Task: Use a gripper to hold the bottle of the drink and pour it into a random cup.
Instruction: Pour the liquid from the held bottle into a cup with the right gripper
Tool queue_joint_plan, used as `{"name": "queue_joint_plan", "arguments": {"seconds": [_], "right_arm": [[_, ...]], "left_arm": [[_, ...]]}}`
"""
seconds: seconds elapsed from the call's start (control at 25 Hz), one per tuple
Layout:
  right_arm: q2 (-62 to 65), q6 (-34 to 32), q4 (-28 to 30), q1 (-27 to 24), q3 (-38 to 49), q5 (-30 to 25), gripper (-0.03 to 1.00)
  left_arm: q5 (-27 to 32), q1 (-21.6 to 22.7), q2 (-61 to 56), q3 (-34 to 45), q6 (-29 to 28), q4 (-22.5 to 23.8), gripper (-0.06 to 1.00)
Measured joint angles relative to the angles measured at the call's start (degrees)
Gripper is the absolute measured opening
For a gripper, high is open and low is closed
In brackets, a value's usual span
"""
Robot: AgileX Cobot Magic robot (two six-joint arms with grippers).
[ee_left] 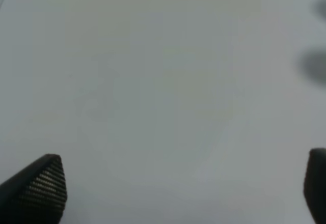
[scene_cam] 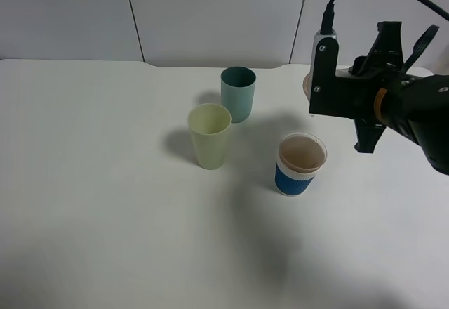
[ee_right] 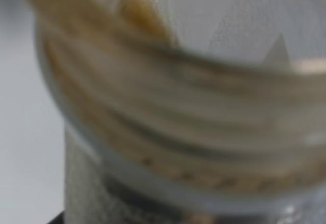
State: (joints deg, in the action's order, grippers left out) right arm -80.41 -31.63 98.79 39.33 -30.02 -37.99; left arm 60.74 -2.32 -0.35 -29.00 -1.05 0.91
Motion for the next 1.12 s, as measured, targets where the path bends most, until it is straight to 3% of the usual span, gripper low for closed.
{"name": "queue_joint_plan", "arguments": {"seconds": [0.72,1.12], "right_arm": [[0.00,14.97,0.00,0.00,0.00,0.00,0.37],[0.00,19.84,0.00,0.00,0.00,0.00,0.37]], "left_arm": [[0.00,0.00,0.00,0.00,0.00,0.00,0.93],[0.00,0.00,0.00,0.00,0.00,0.00,0.93]]}}
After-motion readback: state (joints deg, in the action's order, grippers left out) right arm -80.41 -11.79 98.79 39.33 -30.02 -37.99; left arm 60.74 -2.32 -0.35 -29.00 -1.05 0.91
